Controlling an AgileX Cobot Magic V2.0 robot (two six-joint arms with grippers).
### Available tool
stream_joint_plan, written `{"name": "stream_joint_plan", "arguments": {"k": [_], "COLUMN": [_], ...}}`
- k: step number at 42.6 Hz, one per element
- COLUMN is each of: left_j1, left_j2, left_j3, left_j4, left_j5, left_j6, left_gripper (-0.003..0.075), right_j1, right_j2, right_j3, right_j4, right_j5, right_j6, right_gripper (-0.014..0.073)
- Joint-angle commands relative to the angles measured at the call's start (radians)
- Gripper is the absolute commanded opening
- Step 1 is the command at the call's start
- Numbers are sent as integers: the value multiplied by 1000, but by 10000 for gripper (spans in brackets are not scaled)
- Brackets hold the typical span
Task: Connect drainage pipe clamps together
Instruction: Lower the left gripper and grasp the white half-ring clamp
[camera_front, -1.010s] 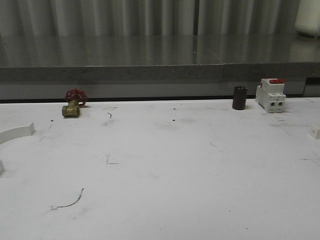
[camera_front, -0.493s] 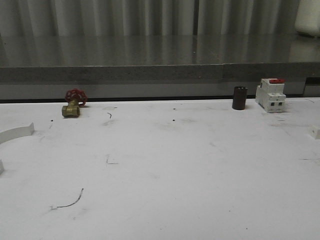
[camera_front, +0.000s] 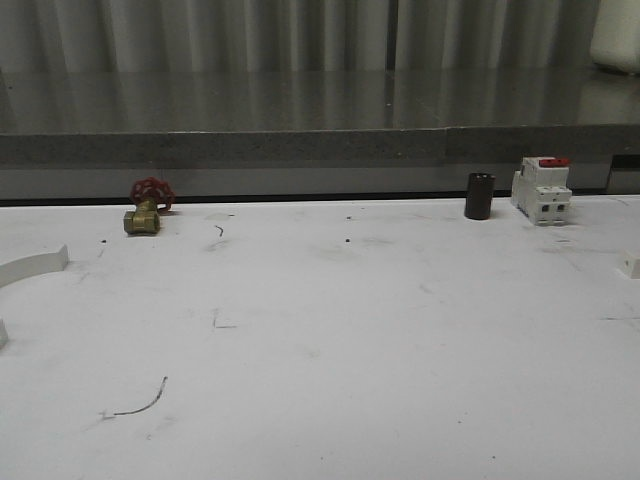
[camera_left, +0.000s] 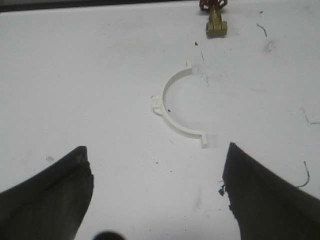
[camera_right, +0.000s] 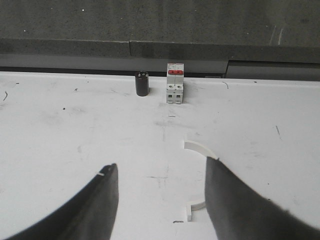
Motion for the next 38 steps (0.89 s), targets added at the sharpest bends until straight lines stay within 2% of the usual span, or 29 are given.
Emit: {"name": "stream_joint_plan", "arguments": {"k": [1, 11, 21, 38], "left_j1": [-8, -8, -8, -8], "left_j2": [94, 317, 510, 779], "left_j3": [-78, -167, -230, -361], "left_j4": [34, 72, 72, 16], "left_j5": [-35, -20, -24, -64], "left_j6": [3, 3, 3, 3], "left_gripper": [523, 490, 489, 489], "right_j1": [-1, -1, -1, -1], "right_j2": [14, 14, 14, 14], "right_j3": [-32, -32, -32, -32], "right_j4": [-8, -8, -8, -8], "right_j5": [-63, -63, -63, -63], "right_j6": [-1, -1, -1, -1], "right_gripper": [425, 425, 425, 425]}}
